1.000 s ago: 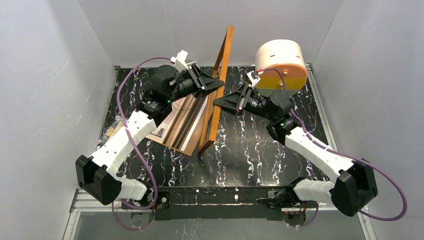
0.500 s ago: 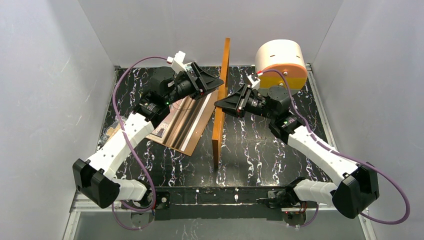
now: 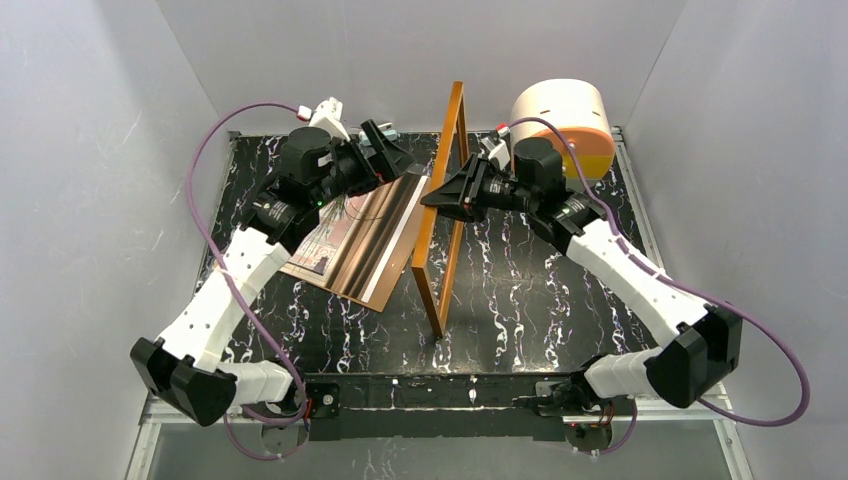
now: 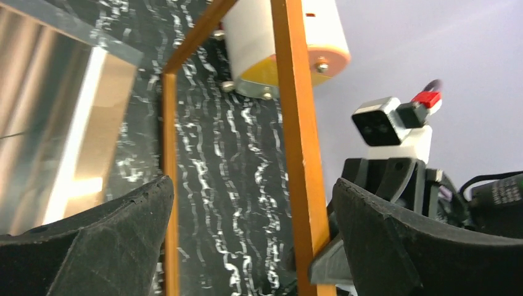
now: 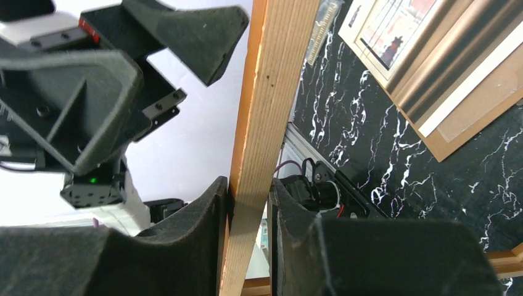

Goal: Put the photo into the frame
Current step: Turn over the photo frame at the center of the board.

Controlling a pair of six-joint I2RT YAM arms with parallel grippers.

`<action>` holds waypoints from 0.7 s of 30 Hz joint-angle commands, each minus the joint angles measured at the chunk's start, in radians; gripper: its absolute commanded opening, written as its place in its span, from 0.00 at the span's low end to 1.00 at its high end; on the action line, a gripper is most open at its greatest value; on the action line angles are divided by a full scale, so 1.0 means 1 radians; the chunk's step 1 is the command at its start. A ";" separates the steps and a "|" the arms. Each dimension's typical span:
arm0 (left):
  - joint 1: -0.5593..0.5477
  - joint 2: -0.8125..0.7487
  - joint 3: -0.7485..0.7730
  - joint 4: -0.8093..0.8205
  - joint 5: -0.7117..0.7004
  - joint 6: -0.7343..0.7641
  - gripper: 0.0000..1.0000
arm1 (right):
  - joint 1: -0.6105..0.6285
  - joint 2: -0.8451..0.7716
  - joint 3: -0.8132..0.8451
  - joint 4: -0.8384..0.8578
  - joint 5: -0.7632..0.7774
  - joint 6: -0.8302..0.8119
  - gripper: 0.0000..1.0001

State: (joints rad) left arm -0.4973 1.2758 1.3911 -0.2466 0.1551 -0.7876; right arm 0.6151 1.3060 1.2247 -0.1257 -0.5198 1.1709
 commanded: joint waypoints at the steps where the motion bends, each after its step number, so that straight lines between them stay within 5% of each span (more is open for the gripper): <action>1: 0.006 -0.081 0.049 -0.143 -0.180 0.137 0.98 | 0.000 0.064 0.085 -0.129 0.004 -0.117 0.01; 13: 0.008 -0.110 -0.009 -0.203 -0.276 0.185 0.98 | 0.001 0.199 0.160 -0.249 0.119 -0.182 0.01; 21: 0.050 -0.043 0.071 -0.304 -0.361 0.314 0.98 | 0.012 0.441 0.331 -0.249 0.125 -0.198 0.01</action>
State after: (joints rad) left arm -0.4789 1.2133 1.4033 -0.4755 -0.1184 -0.5598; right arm 0.6289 1.6398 1.5078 -0.2855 -0.4717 1.0637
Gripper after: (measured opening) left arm 0.983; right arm 0.333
